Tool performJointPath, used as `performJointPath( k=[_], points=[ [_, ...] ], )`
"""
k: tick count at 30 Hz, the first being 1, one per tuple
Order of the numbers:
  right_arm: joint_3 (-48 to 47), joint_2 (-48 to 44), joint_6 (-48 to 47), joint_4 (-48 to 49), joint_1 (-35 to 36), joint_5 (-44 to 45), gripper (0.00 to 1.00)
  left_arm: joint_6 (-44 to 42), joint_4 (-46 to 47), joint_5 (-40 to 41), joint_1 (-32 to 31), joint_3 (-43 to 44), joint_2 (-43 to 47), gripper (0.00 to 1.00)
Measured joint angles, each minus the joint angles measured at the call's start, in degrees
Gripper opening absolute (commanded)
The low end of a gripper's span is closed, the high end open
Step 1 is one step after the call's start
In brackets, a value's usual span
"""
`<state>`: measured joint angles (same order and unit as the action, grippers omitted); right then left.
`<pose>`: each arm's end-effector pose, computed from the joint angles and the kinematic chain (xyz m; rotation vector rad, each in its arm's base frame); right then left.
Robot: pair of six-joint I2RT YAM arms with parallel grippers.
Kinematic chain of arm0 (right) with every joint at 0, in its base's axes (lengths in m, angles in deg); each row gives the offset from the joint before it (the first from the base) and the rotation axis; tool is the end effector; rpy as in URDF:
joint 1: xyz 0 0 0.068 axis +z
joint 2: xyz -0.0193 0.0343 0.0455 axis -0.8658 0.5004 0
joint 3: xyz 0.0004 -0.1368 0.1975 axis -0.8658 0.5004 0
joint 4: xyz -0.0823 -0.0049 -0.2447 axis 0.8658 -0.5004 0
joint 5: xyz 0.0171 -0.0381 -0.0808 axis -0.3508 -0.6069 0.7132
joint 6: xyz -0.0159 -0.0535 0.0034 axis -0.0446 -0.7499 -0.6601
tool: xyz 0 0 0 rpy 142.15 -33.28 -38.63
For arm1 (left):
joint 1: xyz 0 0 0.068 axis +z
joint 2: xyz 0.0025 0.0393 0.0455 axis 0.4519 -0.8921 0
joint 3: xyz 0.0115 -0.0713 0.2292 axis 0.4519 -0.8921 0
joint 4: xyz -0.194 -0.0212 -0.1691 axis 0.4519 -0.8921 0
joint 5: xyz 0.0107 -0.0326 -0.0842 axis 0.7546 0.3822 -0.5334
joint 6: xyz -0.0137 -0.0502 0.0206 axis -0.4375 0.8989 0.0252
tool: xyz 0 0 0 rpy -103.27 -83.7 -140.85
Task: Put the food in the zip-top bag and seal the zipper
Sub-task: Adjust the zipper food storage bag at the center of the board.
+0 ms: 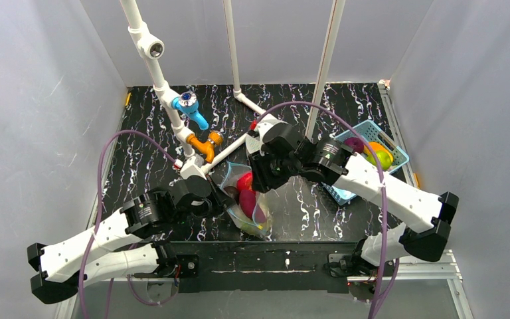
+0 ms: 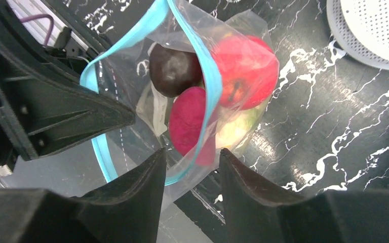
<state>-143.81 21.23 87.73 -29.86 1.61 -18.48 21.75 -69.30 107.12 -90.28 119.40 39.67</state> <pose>0.1410 0.2588 0.3574 -0.7273 2.3273 0.7217 0.0922 -0.1563 0.3093 -0.4056 2.2595 -1.0275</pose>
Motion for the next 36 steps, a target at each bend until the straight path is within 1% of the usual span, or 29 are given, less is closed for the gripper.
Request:
performJointPath(
  k=[5,8,11,14,15,17,19,21,23,25,26,29,31,32,34,36],
  points=[
    [-3.2,-2.6,-1.6,0.0,0.0,1.9,0.60,0.0,0.0,0.0,0.0,0.7,0.0,0.00],
    [-2.8,-7.7,-2.6,1.3,-0.5,5.6,0.66,0.0,-0.1,0.0,0.0,0.7,-0.1,0.00],
    [0.9,-14.9,-2.6,4.6,-3.1,11.3,0.74,0.0,-0.3,0.0,0.0,0.7,0.0,0.00],
    [8.1,-22.3,-1.5,8.4,-9.5,17.1,0.81,0.2,-0.4,0.0,0.0,0.7,0.1,0.00],
    [11.8,-24.9,-0.8,10.5,-12.7,18.5,0.82,0.2,-0.4,0.0,0.0,0.7,0.2,0.00],
    [19.8,-29.2,0.8,13.2,-19.2,20.6,0.82,0.2,-0.4,0.0,0.0,0.7,0.4,0.00],
    [27.0,-31.6,2.4,14.4,-25.5,21.4,0.82,0.2,-0.5,0.0,0.0,0.7,0.4,0.00],
    [31.4,-31.6,3.6,14.6,-29.9,20.5,0.81,0.2,-0.5,0.0,0.0,0.7,0.4,0.00],
    [33.9,-29.7,4.6,14.4,-33.5,18.3,0.82,0.2,-0.6,0.0,0.0,0.7,0.4,0.00],
    [34.4,-27.9,4.9,14.0,-35.0,15.1,0.86,0.2,-0.5,0.0,0.1,0.7,0.3,0.00],
    [34.5,-27.3,4.5,14.2,-35.4,11.9,0.87,0.2,-0.5,0.0,0.1,0.7,0.3,0.00],
    [34.4,-26.2,1.6,15.6,-35.4,-1.3,0.92,0.2,-0.4,-0.1,0.1,0.8,0.0,0.00],
    [33.9,-25.0,-0.5,16.6,-33.1,-10.3,0.95,0.1,-0.4,-0.2,0.1,1.4,-0.6,0.00],
    [33.4,-24.4,-1.5,16.9,-30.4,-13.3,0.96,0.1,-0.4,-0.2,0.1,1.7,-0.9,0.00],
    [32.2,-23.6,-3.7,17.1,-22.9,-16.3,0.97,0.1,-0.3,-0.2,0.1,2.4,-1.4,0.00],
    [30.0,-23.1,-5.7,17.1,-11.8,-16.0,0.97,0.0,-0.1,-0.2,0.1,2.6,-1.7,0.00]
  ],
)
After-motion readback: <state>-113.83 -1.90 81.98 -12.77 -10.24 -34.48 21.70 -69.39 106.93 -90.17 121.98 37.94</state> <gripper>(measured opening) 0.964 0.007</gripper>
